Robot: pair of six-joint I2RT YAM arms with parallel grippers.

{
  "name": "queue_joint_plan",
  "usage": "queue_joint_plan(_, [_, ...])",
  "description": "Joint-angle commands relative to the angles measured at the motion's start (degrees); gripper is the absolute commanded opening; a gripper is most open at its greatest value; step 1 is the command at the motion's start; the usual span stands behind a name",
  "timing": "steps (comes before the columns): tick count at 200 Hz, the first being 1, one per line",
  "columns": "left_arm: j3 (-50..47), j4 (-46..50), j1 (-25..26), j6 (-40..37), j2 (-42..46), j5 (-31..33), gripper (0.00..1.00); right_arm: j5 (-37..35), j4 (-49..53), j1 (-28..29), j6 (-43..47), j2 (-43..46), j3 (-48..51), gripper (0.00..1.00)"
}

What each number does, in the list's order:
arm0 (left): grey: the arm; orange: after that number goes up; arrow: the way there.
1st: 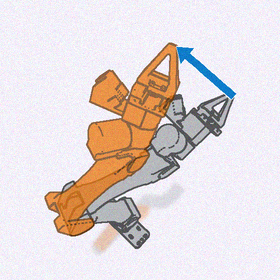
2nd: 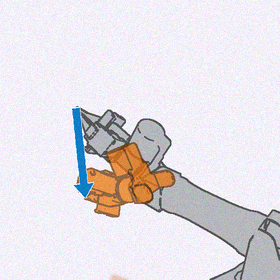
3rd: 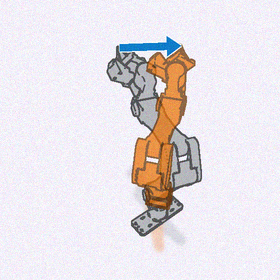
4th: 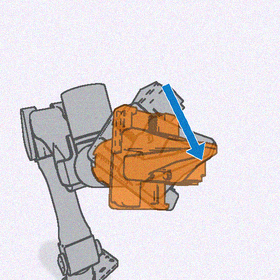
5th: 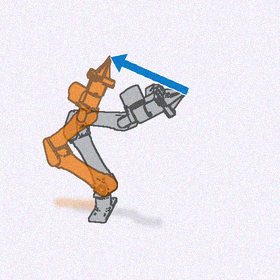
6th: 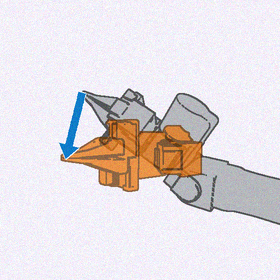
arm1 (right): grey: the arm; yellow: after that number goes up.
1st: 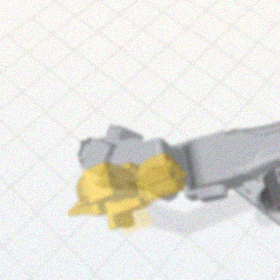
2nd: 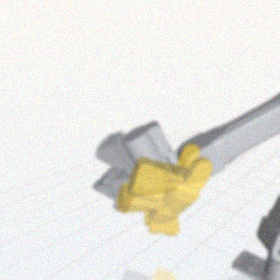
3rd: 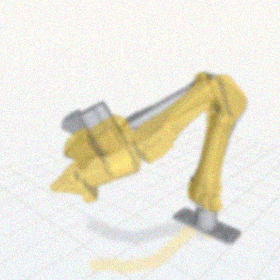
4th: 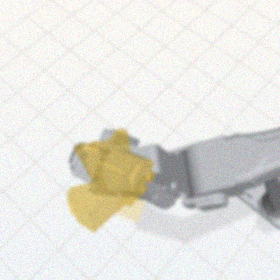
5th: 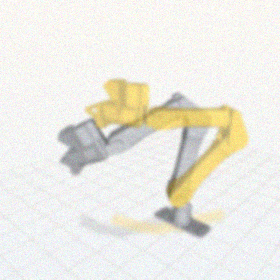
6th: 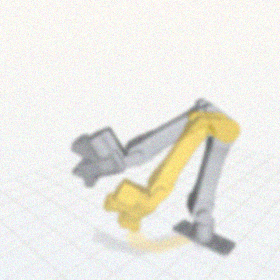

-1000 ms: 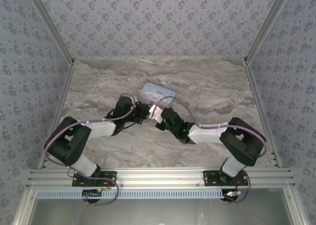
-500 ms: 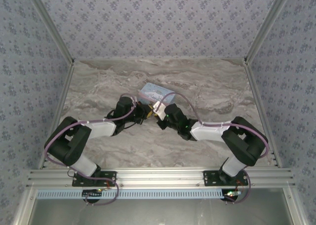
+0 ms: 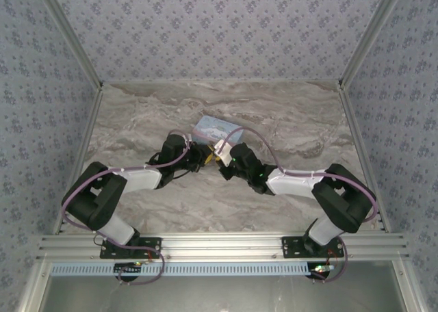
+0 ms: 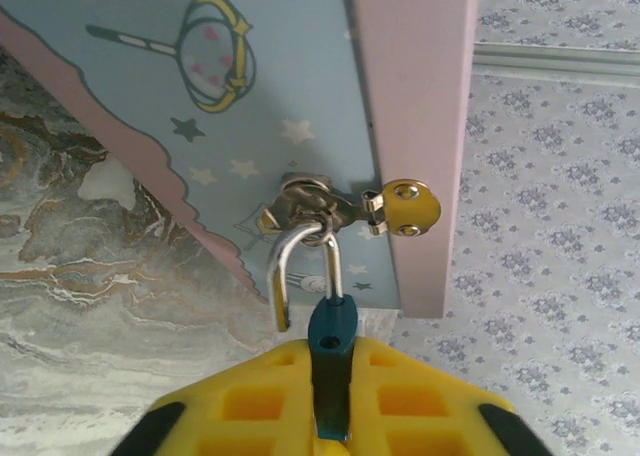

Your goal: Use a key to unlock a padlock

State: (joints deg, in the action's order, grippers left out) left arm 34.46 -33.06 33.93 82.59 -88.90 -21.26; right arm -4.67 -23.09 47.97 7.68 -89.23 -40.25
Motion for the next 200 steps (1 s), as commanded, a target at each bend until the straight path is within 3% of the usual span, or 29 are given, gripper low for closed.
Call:
queue_joint_plan(1, [1.12,0.45,1.03,-0.59,1.07,-2.56,0.17,-4.23,0.77,-1.91,-0.69,1.16,0.96,0.0])
queue_joint_plan(43, [0.87,1.82,1.02,-1.18,1.41,-2.13,0.33,-3.96,1.21,-2.26,-0.76,0.95,2.17,0.0])
queue_joint_plan(118, [2.86,16.08,-2.01,-9.99,7.24,-0.93,0.45,-2.1,1.74,-3.46,-3.46,0.99,4.74,0.0])
queue_joint_plan(171, [11.21,35.08,-10.57,-24.69,10.81,-1.07,0.75,2.45,2.08,-5.0,-8.04,1.27,4.42,0.0])
queue_joint_plan(200, [16.03,39.67,-14.27,-32.28,7.86,-3.34,0.9,3.61,1.08,-5.71,-10.18,0.46,4.82,0.0])
